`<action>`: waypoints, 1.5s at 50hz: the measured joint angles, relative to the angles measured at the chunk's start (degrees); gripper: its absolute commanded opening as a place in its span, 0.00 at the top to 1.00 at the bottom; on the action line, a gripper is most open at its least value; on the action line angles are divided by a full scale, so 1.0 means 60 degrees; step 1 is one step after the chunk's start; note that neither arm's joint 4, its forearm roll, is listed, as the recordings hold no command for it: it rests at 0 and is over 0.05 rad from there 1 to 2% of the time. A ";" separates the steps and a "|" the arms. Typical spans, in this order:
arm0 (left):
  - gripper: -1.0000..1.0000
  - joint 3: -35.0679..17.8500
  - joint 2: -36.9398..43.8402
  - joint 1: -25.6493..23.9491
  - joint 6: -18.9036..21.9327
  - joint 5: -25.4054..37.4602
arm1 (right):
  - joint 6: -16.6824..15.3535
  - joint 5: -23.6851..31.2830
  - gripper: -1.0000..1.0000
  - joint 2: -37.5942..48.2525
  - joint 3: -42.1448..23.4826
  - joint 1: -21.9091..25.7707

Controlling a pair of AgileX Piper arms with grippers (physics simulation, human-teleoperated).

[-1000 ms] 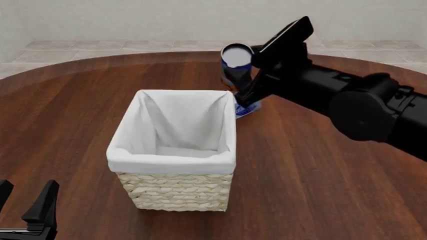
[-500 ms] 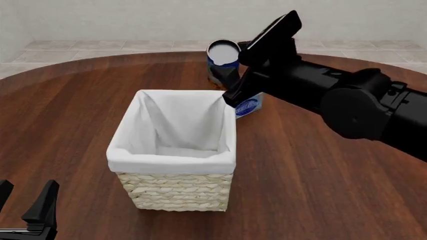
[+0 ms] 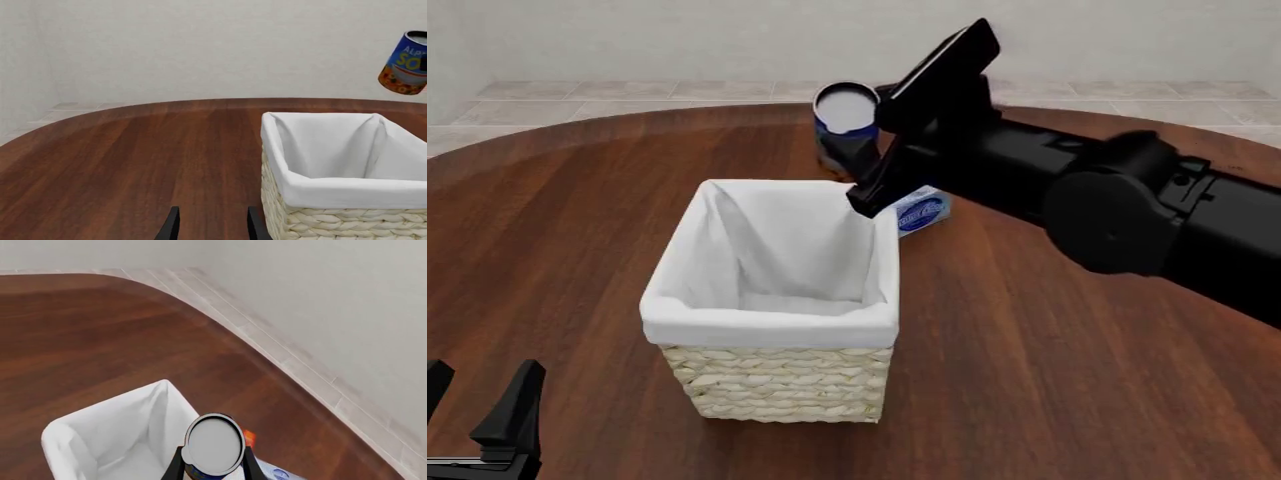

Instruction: Pick up the alphabet soup and put it in the basket.

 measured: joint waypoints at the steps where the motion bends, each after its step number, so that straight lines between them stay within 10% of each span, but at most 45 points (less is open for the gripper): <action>1: 0.00 0.0000 0.0000 0.0000 0.0000 0.0000 | -0.0016 0.0017 1.00 0.0018 -0.0034 0.0031; 75: 0.00 0.0000 0.0000 0.0000 0.0000 0.0000 | 0.1081 0.1216 1.00 0.0920 -0.1221 0.1284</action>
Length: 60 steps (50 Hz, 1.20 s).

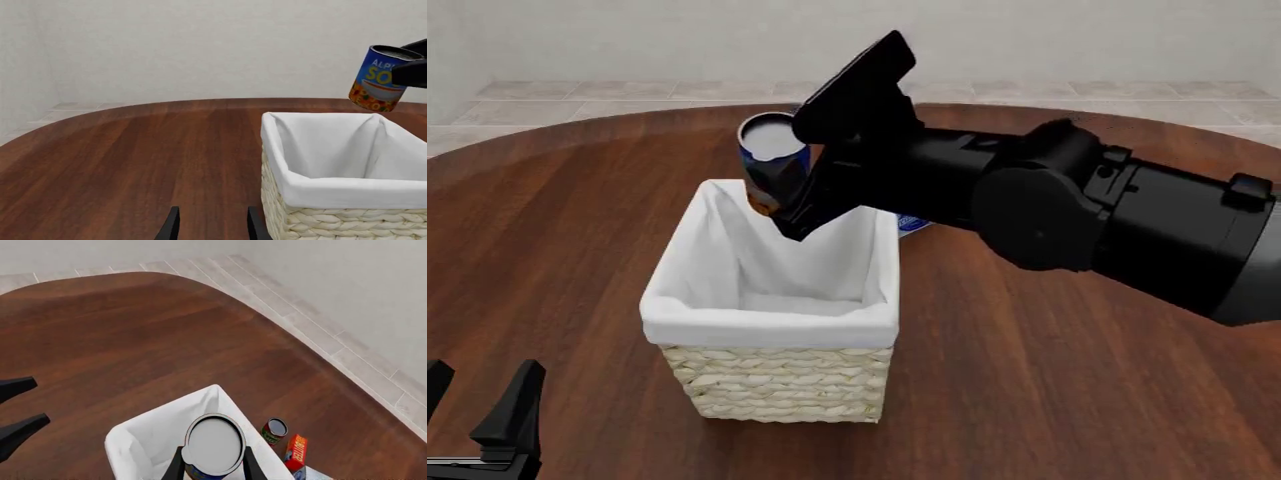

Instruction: Pick up the alphabet soup and put it in the basket.

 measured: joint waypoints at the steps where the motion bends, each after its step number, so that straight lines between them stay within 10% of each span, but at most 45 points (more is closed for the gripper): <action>1: 0.00 0.0000 0.0000 0.0000 0.0000 0.0000 | 0.0002 0.0005 1.00 0.0013 0.0001 -0.0002; 60: 0.00 0.0000 0.0000 0.0000 0.0000 0.0000 | 0.0991 -0.0202 1.00 0.0494 0.0442 -0.0018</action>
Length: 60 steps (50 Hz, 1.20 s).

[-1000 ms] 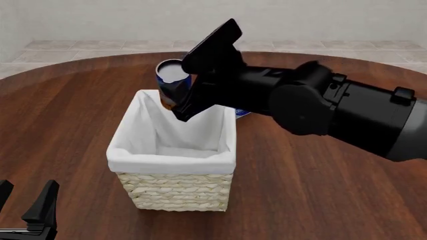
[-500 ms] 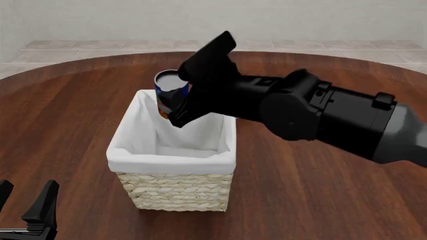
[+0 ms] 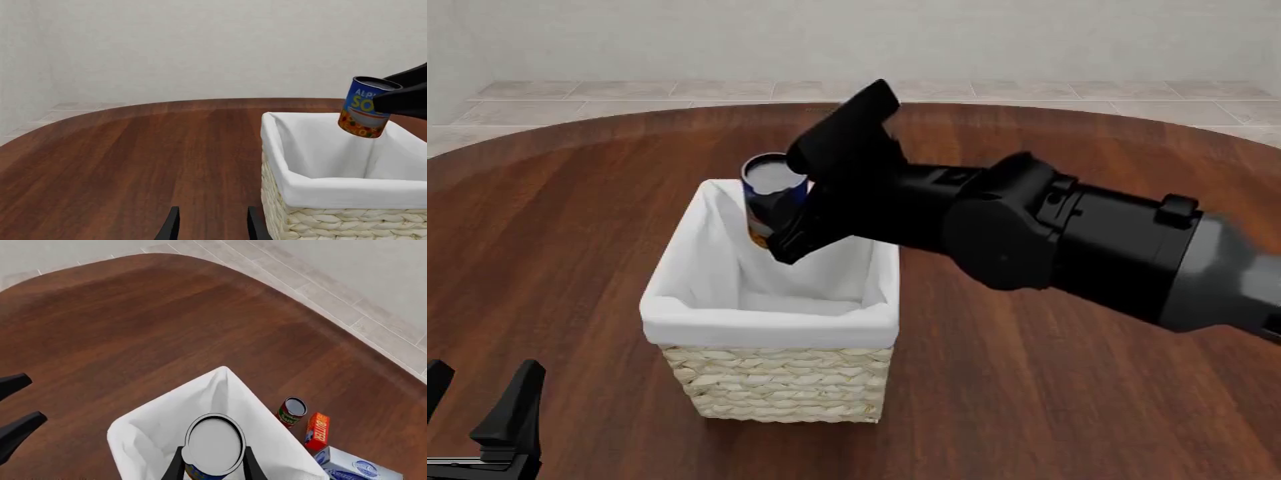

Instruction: Pick up the alphabet soup and put it in the basket.

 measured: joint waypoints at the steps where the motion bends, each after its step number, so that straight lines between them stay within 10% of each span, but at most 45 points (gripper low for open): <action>1: 0.00 0.0000 0.0000 0.0000 0.0000 0.0000 | 0.0007 -0.0006 1.00 0.0003 0.0010 -0.0003; 60: 0.00 0.0000 0.0000 0.0000 0.0000 0.0000 | 0.0452 -0.0280 1.00 0.0376 0.0395 0.0120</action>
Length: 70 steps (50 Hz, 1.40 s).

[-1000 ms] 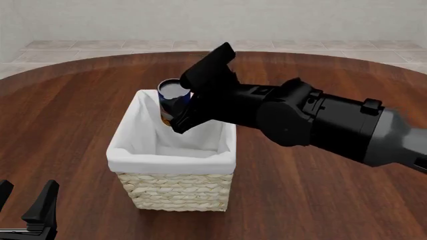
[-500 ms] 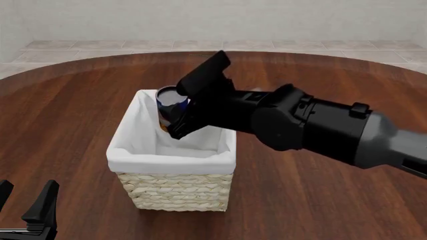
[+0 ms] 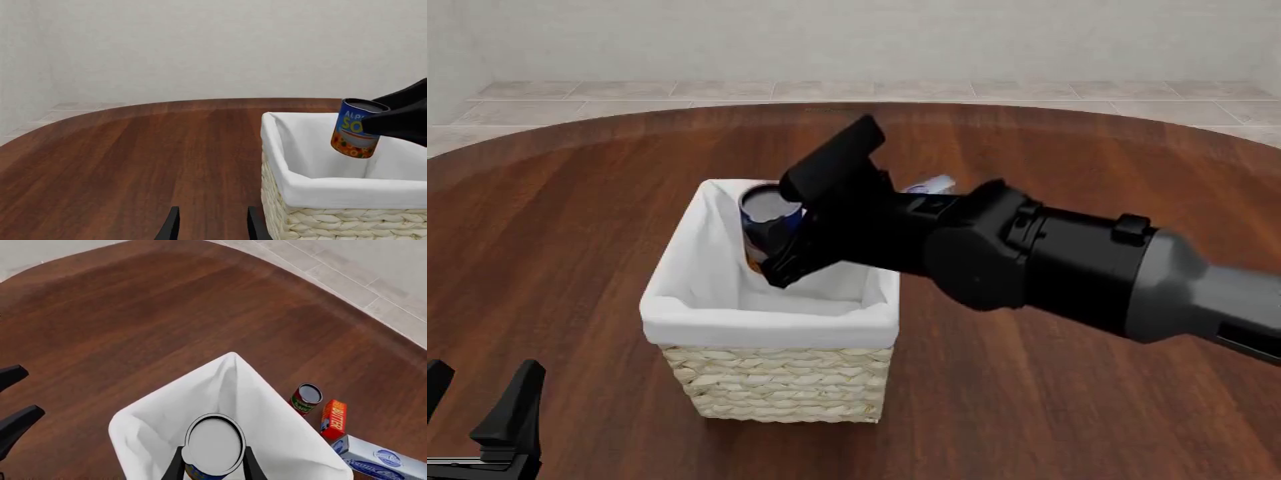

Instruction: Pick up the alphabet soup and put it in the basket.

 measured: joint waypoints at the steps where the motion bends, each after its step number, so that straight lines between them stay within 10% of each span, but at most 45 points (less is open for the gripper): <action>1: 0.00 0.0000 0.0000 0.0000 0.0000 0.0000 | 0.0007 -0.0006 1.00 0.0003 0.0010 0.0002; 70: 0.00 0.0000 0.0000 0.0000 0.0000 0.0000 | 0.0202 -0.0151 1.00 0.0225 0.0205 -0.0009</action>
